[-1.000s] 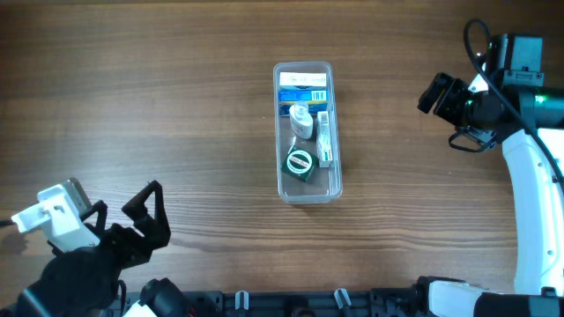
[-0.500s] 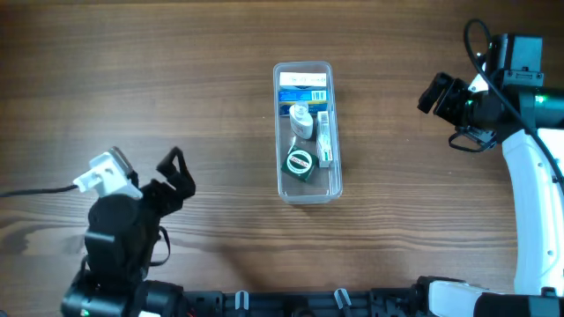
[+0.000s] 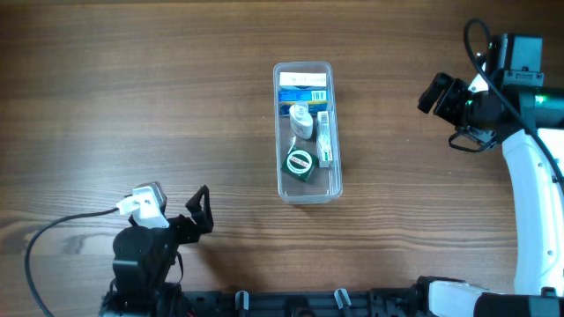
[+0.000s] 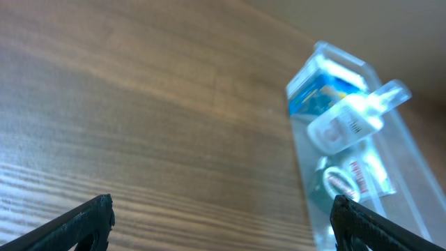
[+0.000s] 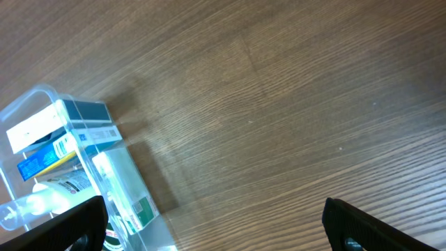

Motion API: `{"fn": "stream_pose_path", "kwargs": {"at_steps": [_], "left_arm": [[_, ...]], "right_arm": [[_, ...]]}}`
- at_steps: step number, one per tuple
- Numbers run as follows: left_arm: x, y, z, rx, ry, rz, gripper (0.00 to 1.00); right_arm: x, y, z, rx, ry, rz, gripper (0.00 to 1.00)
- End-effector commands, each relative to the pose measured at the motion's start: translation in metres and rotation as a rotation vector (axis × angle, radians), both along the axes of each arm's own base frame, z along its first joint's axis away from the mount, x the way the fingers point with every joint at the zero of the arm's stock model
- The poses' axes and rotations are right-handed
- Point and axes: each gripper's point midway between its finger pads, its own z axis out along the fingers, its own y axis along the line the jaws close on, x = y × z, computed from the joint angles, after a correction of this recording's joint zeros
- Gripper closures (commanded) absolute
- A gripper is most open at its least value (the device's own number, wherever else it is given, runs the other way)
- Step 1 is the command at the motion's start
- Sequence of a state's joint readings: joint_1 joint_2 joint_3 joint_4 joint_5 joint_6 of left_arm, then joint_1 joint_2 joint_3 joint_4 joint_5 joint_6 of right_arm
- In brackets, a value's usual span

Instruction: Pack container

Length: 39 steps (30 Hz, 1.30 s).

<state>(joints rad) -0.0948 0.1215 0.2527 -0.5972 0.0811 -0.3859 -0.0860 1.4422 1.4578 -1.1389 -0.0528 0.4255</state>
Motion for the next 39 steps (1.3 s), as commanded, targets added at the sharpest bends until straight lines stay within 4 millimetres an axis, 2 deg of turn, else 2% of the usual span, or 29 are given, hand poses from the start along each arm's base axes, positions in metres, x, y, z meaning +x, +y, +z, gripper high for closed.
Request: {"fn": "stream_pose_path", "kwargs": {"at_steps": [1,4,7,31,33,35,37,38,39], "left_arm": [[0.0,-0.001,-0.015,0.008,-0.017,-0.016,0.0],[0.001,0.001,-0.021,0.013,-0.027,-0.004,0.0],[0.002,0.002,-0.016,0.014,-0.053,0.002,0.0],[0.002,0.002,-0.016,0.014,-0.053,0.002,0.0],[0.002,0.002,-0.016,0.014,-0.052,0.002,0.0],[0.002,0.002,-0.016,0.014,-0.052,0.002,0.0],[0.002,0.002,-0.016,0.014,-0.052,0.002,0.0],[0.002,0.002,-0.016,0.014,-0.052,0.002,0.0],[0.002,0.002,-0.016,0.014,-0.052,0.002,0.0]], "right_arm": [[0.001,0.002,-0.002,0.013,0.005,0.007,0.0],[0.001,0.002,-0.002,0.014,0.005,0.008,0.0],[0.001,0.002,-0.002,0.013,0.005,0.007,0.0],[0.0,0.0,-0.002,0.001,0.001,0.006,0.0],[-0.005,-0.017,0.015,-0.094,-0.053,-0.039,0.0],[-0.006,-0.022,0.048,-0.158,-0.2,-0.054,0.0],[-0.003,-0.012,0.076,-0.207,-0.36,0.048,0.0],[-0.005,0.0,0.093,-0.249,-0.472,0.15,0.0],[-0.011,0.014,0.102,-0.295,-0.562,0.279,0.0]]}}
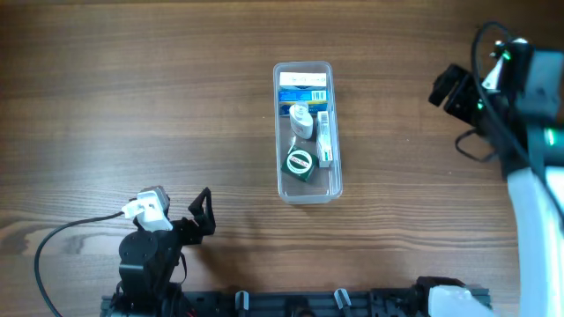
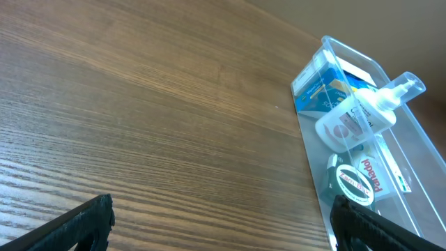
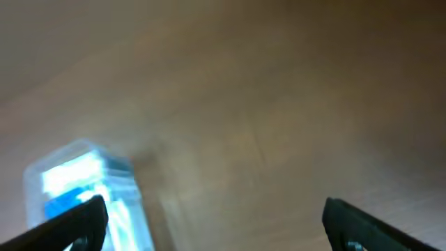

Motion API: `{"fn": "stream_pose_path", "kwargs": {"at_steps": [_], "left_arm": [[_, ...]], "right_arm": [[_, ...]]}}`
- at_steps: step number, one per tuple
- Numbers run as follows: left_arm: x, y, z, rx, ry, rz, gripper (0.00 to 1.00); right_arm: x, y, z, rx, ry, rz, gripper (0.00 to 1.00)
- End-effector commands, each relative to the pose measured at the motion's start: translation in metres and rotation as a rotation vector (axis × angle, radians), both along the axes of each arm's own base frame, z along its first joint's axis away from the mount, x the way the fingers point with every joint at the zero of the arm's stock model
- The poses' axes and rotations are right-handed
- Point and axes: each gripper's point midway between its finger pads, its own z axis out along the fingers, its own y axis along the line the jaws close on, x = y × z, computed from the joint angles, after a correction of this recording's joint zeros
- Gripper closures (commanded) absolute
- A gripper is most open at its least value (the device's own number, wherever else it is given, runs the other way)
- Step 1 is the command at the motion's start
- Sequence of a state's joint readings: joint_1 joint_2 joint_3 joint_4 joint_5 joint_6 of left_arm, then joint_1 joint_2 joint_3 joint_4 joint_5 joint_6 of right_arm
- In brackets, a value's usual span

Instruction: Pack container

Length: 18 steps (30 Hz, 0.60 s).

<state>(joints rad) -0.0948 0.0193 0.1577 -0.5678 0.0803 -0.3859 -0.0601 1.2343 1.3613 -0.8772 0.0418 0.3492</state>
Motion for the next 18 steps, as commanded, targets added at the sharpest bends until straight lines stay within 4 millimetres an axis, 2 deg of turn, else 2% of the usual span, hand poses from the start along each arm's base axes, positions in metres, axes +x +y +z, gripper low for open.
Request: {"fn": "stream_pose_path", "kwargs": {"at_steps": [1,2,4,10,13,18], "left_arm": [[0.001,0.002,0.001,0.017,-0.016,0.002,0.0],[0.001,0.002,0.001,0.017,-0.016,0.002,0.0],[0.001,0.002,0.001,0.017,-0.016,0.002,0.0],[0.001,0.002,0.001,0.017,-0.016,0.002,0.0],[0.001,0.002,0.001,0.017,-0.016,0.002,0.0],[0.001,0.002,0.001,0.017,-0.016,0.002,0.0]], "right_arm": [[-0.028,0.031,0.035,-0.223,-0.23,0.307,0.0],[-0.038,0.041,0.03,-0.259,-0.274,0.392,0.0],[-0.06,0.053,0.004,-0.319,-0.325,0.5,0.0],[-0.108,0.059,-0.085,-0.315,-0.379,0.518,0.0],[-0.12,0.063,-0.112,-0.304,-0.399,0.538,0.0],[-0.127,0.067,-0.147,-0.291,-0.403,0.558,0.0]]}}
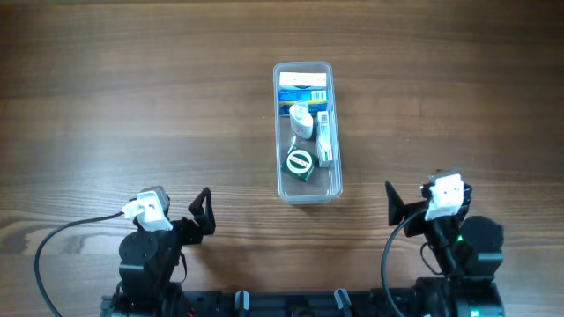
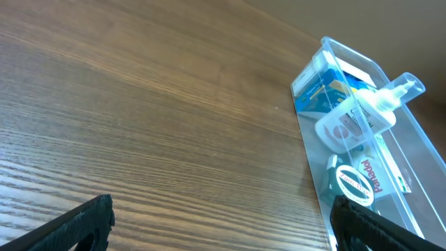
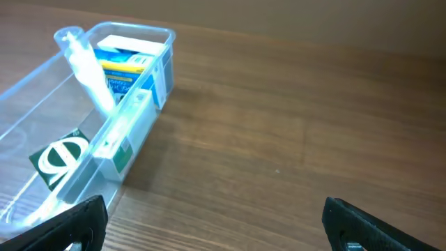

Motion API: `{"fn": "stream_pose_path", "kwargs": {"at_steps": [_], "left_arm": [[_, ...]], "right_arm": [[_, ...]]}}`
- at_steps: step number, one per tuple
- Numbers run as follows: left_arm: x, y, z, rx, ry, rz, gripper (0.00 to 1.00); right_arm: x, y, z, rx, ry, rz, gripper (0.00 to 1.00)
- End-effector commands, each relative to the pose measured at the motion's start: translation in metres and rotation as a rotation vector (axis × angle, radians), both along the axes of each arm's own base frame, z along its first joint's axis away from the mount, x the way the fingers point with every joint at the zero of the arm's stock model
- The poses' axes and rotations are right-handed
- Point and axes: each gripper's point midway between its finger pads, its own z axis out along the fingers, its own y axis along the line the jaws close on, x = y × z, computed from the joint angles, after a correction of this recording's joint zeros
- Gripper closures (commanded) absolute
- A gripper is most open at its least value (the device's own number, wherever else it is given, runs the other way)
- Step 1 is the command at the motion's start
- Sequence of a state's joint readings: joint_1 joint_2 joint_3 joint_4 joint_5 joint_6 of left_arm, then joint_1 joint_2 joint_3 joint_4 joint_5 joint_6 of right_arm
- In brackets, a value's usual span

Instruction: Pack container

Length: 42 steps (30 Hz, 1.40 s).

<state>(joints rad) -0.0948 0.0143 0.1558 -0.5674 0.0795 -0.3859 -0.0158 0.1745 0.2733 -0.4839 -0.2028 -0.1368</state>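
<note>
A clear plastic container point(image 1: 307, 180) stands in the middle of the wooden table. Inside lie a blue and white box point(image 1: 302, 83), a white pump bottle point(image 1: 301, 120), a long white and green box point(image 1: 323, 139) and a green round-labelled item point(image 1: 299, 163). The container also shows at the right of the left wrist view point(image 2: 411, 150) and at the left of the right wrist view point(image 3: 42, 77). My left gripper point(image 1: 201, 214) rests open near the front left edge. My right gripper point(image 1: 394, 204) rests open near the front right. Nothing lies between either pair of fingers.
Bare wooden table point(image 1: 132, 106) surrounds the container on all sides. A black cable point(image 1: 53, 242) loops by the left arm's base. A rail point(image 1: 291, 301) runs along the front edge.
The right arm has moved from the far right of the table, high up, down to the front right edge with its gripper facing the container. The left arm has not moved.
At first the right arm reached over the far right of the table and the left arm sat near the front left. Then the left arm had drawn back slightly. Now both arms rest at the front edge, open, with the container's contents unchanged.
</note>
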Motion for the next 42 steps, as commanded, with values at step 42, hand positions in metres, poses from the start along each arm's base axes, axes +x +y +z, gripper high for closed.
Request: {"fn": "stream_pose_path", "kwargs": {"at_steps": [42], "left_arm": [[0.001,0.002,0.001,0.017,-0.013,0.001,0.0]], "right_arm": [[-0.003,0.012,-0.015,0.005,-0.089,0.074,0.0]]}}
